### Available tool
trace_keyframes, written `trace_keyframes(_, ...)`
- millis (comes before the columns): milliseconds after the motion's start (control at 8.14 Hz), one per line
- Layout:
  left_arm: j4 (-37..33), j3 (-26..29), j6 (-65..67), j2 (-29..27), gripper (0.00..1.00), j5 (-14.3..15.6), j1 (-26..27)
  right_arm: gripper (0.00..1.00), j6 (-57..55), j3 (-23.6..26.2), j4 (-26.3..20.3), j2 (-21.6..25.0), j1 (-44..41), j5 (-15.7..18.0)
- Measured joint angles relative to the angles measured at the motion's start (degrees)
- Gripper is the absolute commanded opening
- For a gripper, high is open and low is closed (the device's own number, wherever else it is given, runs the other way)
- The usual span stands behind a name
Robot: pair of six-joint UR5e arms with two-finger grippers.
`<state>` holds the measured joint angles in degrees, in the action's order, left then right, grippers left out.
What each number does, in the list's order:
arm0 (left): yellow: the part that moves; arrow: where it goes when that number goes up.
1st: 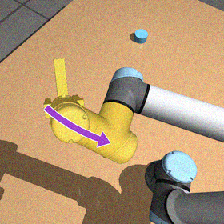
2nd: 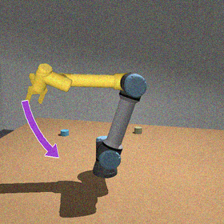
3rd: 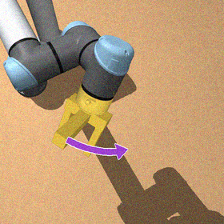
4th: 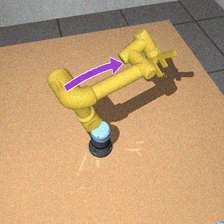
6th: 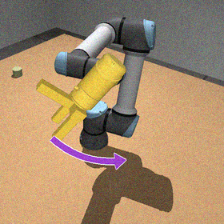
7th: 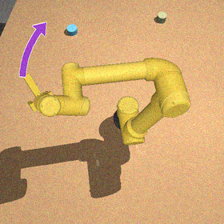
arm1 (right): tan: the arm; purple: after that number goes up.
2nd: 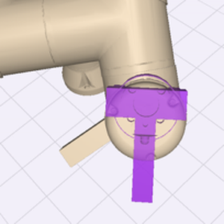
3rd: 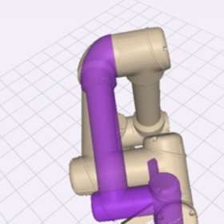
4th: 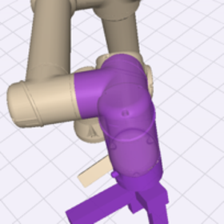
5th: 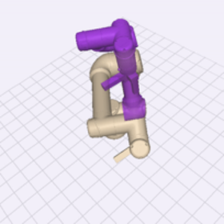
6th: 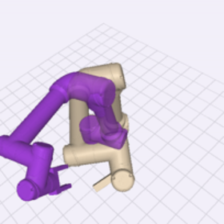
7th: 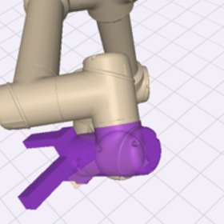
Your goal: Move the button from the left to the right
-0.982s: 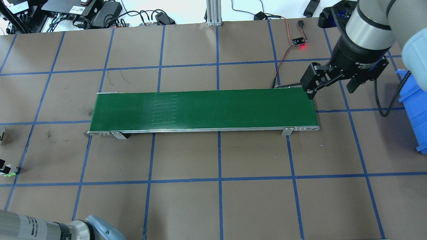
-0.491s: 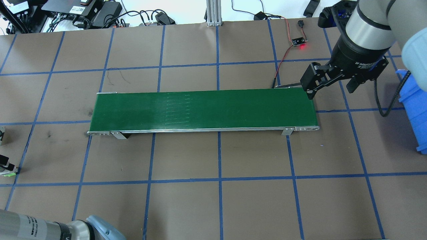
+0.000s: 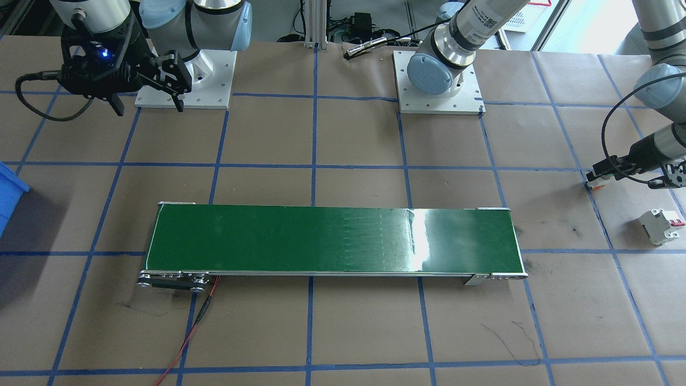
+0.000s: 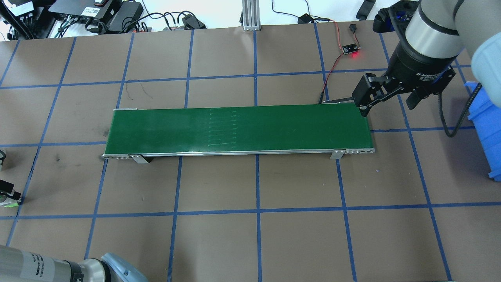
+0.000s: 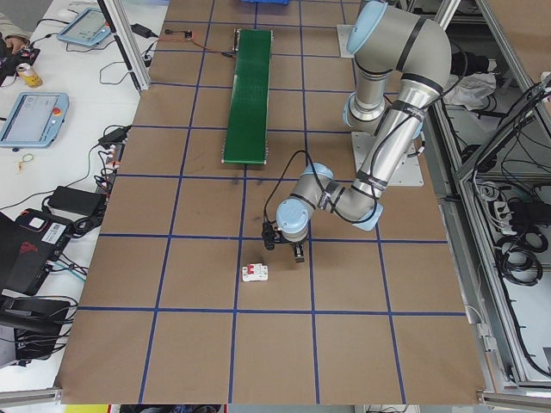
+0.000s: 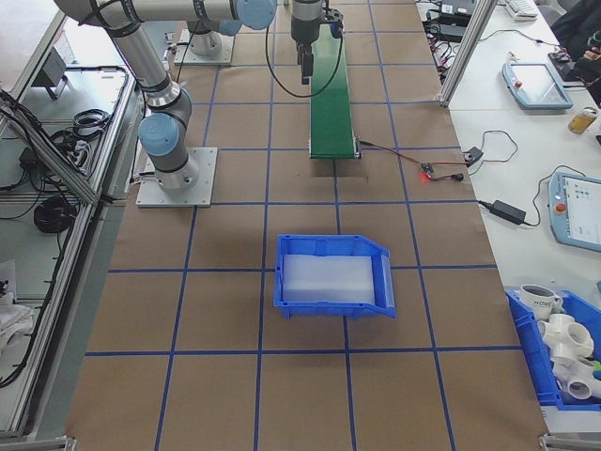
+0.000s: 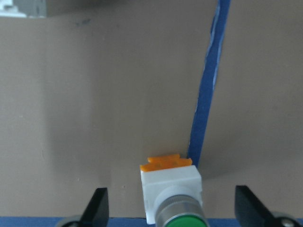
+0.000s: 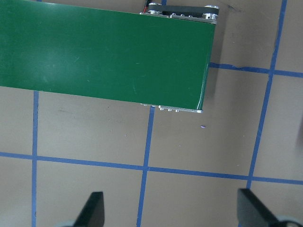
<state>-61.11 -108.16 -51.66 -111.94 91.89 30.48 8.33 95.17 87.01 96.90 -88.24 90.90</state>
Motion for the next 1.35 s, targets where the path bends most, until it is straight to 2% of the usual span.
trace_keyframes(246, -0.02, -0.32, 0.55, -0.1, 0.55, -0.04, 0.01, 1.0, 0.01, 0.01, 0.0, -0.04, 0.0, 0.25)
trace_keyframes(368, -0.03, -0.35, 0.67, -0.21, 0.4, -0.04, 0.01, 1.0, 0.01, -0.02, 0.0, -0.04, 0.02, 0.45)
trace_keyframes(491, -0.1, -0.37, 0.69, -0.34, 0.37, -0.04, 0.01, 1.0, 0.02, -0.04, 0.0, -0.04, 0.02, 0.55)
trace_keyframes(614, -0.21, -0.38, 0.68, -0.46, 0.2, 0.0, 0.01, 1.0, 0.01, -0.03, 0.0, -0.05, 0.02, 0.61)
trace_keyframes(737, -0.34, -0.36, 0.56, -0.5, 0.12, 0.08, 0.01, 1.0, 0.02, -0.01, 0.0, -0.05, 0.04, 0.61)
trace_keyframes(860, -0.7, -0.31, 0.44, -0.44, 0.07, 0.3, 0.01, 1.0, 0.02, 0.0, 0.0, -0.1, 0.06, 0.56)
trace_keyframes(1228, -2.44, -0.05, 0.17, 1.04, 0.06, 0.62, 0.39, 1.0, 0.05, -0.1, 0.15, -0.26, 0.09, 0.39)
trace_keyframes(1351, -5.55, 0.21, 0.28, 2.85, 0.06, 0.55, 1.52, 1.0, 0.05, -0.1, 0.21, -0.28, 0.09, 0.41)
